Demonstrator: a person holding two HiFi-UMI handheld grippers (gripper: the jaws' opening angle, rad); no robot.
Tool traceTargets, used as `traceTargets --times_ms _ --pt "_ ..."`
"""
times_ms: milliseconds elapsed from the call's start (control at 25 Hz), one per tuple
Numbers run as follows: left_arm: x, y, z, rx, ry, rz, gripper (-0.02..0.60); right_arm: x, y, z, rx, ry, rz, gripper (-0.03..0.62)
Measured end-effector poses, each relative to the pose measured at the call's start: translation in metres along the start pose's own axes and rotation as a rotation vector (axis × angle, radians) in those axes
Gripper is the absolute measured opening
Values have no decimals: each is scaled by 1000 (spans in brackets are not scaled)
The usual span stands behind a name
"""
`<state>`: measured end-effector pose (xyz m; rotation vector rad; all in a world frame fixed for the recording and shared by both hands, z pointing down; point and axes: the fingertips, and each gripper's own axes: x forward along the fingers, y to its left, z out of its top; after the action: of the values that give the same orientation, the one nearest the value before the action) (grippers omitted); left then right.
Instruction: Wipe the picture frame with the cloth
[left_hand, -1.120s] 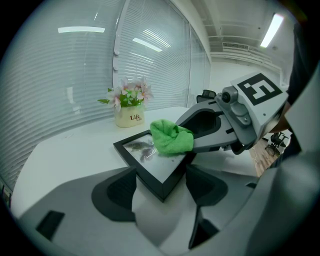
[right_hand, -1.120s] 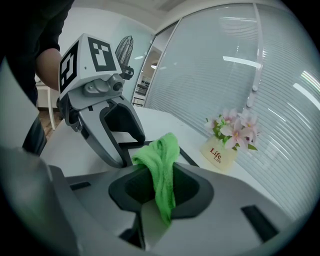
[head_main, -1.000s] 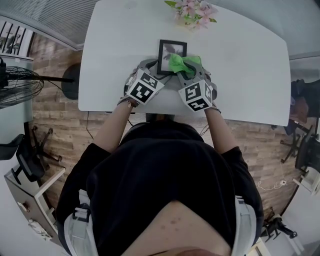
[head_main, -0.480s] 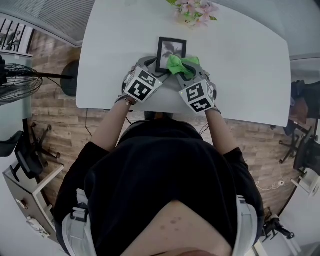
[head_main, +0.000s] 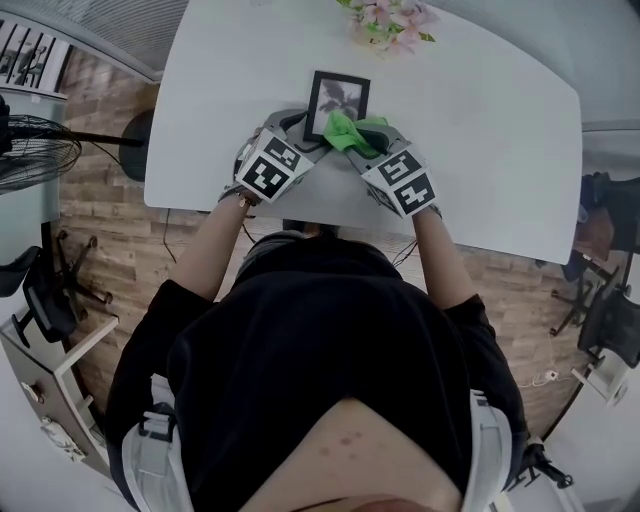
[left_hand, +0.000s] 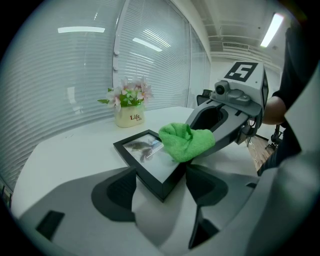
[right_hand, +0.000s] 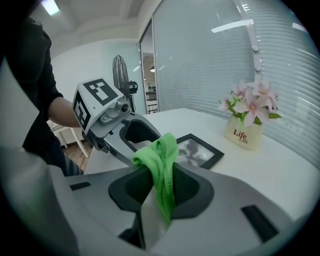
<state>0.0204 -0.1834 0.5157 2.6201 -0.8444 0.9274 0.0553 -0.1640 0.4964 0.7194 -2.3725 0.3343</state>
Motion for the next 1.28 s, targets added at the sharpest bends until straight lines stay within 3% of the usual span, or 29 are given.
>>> traceTargets --times_ms 400,800,920,1160,1280 --pt "1 0 1 4 1 3 321 -9 14 -4 100 -25 178 98" --pt "0 2 -3 4 3 0 321 -31 35 7 112 -4 288 100" --pt "0 1 -1 6 3 -2 321 -45 22 34 73 -42 230 101" --pt "0 -1 -1 3 2 -3 318 -45 -29 86 -104 -64 -37 101" --pt "2 -4 4 10 -2 2 318 -38 -49 96 -144 -69 -110 103"
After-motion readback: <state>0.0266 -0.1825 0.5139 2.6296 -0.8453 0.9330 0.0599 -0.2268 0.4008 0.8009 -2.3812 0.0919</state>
